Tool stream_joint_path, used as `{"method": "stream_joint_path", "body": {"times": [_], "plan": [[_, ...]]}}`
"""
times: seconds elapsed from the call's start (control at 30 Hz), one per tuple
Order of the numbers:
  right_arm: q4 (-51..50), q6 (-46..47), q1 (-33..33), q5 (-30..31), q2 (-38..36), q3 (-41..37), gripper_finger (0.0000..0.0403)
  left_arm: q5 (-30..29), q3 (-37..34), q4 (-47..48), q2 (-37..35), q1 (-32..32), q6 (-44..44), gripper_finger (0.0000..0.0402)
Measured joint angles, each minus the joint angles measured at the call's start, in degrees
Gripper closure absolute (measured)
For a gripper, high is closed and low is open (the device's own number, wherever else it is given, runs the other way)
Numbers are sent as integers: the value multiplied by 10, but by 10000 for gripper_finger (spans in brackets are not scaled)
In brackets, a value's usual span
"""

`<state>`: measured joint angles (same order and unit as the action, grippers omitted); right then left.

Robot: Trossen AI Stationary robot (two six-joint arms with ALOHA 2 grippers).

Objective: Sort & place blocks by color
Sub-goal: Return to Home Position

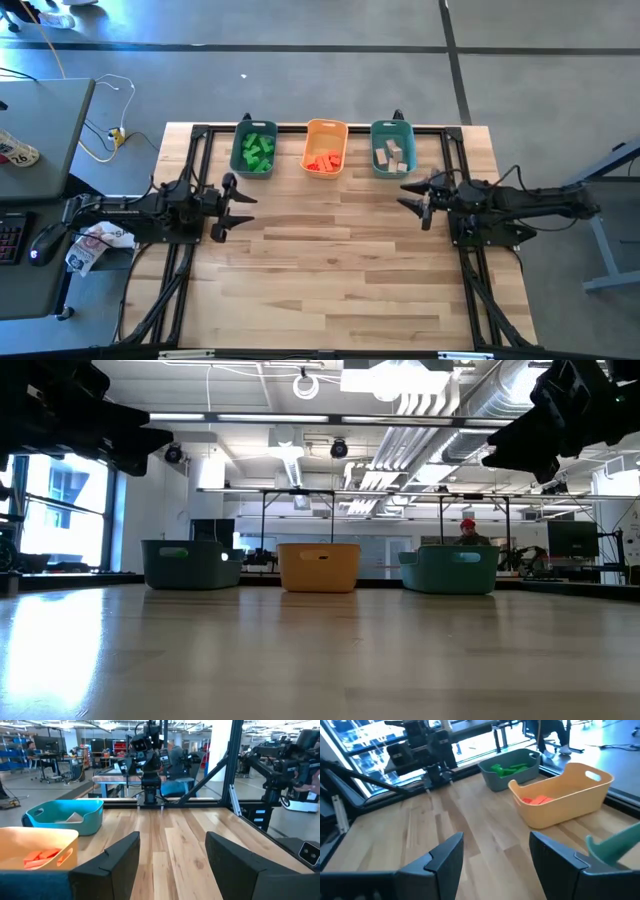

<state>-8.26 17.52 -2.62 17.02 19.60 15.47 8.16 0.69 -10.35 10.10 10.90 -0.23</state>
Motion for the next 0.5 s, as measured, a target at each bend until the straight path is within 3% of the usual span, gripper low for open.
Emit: {"method": "stream_joint_path", "body": {"times": [0.5], "plan": [[139, -9, -44, -10, -36, -108, 192, 2, 0, 51, -8, 0, 0, 190]]}}
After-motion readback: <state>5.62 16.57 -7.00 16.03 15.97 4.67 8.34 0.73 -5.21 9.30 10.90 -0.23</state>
